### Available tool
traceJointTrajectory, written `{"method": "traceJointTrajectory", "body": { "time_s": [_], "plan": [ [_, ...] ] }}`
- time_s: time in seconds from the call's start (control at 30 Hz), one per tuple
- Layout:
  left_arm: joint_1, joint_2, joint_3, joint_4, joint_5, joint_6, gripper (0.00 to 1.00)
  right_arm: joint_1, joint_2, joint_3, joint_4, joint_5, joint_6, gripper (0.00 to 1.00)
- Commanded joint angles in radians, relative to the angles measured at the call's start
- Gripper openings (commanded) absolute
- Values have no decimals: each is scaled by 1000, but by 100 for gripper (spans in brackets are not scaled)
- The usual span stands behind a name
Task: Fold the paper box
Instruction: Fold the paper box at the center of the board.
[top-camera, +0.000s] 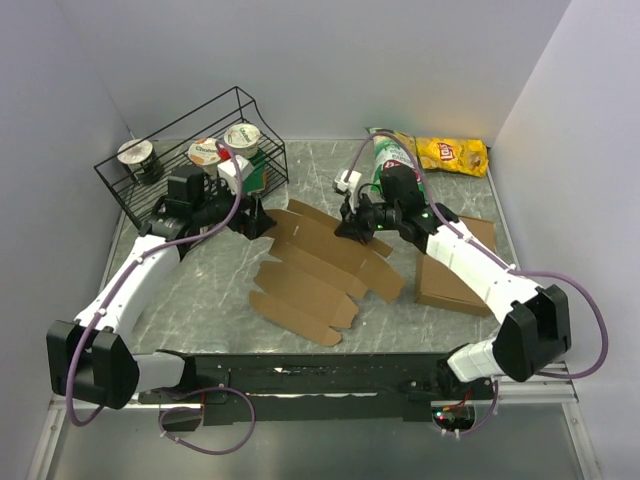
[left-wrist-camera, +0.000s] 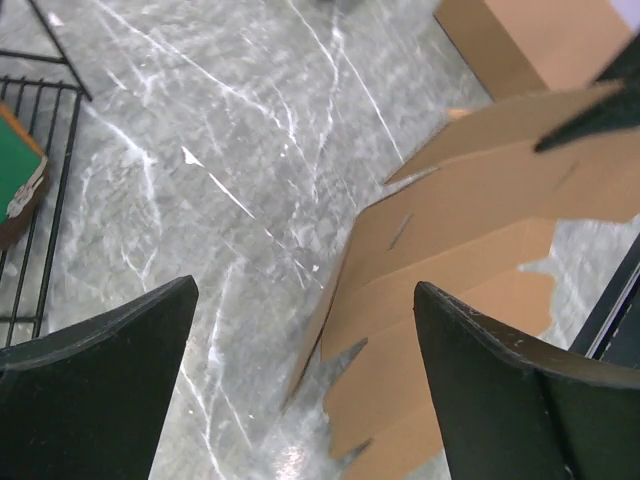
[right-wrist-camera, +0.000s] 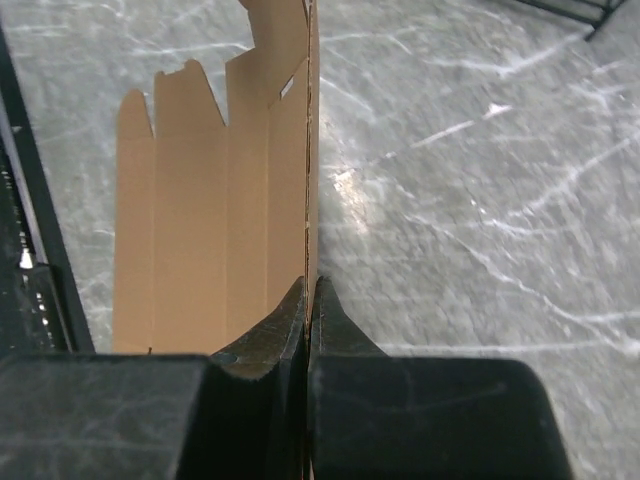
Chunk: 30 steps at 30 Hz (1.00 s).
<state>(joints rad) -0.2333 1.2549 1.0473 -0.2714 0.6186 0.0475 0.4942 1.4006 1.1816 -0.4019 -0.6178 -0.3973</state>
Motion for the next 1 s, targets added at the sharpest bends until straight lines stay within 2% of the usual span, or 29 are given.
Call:
{"method": "traceJointTrajectory", "body": {
  "time_s": [0.0, 0.1, 0.17, 0.3, 0.43, 0.57, 0.7, 0.73, 0.83, 0.97],
  "plan": [
    [76, -12, -4, 89, 22, -113, 96, -19, -48, -39, 115, 40, 9, 0],
    [147, -55, -77, 164, 93, -222, 96, -57, -31, -36, 124, -19, 26, 0],
    [149, -96, -139, 265, 130, -314, 96, -81, -20, -28, 118, -68, 31, 0],
    [143, -115, -379, 573, 178, -515, 96, -106, 3, -17, 124, -114, 35, 0],
    [117, -95, -455, 688, 130, -546, 99, -120, 15, -10, 123, -149, 40, 0],
    [89, -63, -523, 872, 89, -589, 98, -124, 11, -25, 141, -172, 52, 0],
    [57, 14, -534, 997, 73, -584, 87, -126, 3, -40, 155, -178, 69, 0],
    [48, 32, -526, 997, 72, -580, 81, -126, 1, -42, 158, -180, 71, 0],
    [17, 83, -501, 991, 72, -563, 71, -126, -2, -39, 152, -178, 78, 0],
    [-24, 94, -495, 962, 12, -523, 64, -125, -15, -48, 167, -172, 89, 0]
  ]
}}
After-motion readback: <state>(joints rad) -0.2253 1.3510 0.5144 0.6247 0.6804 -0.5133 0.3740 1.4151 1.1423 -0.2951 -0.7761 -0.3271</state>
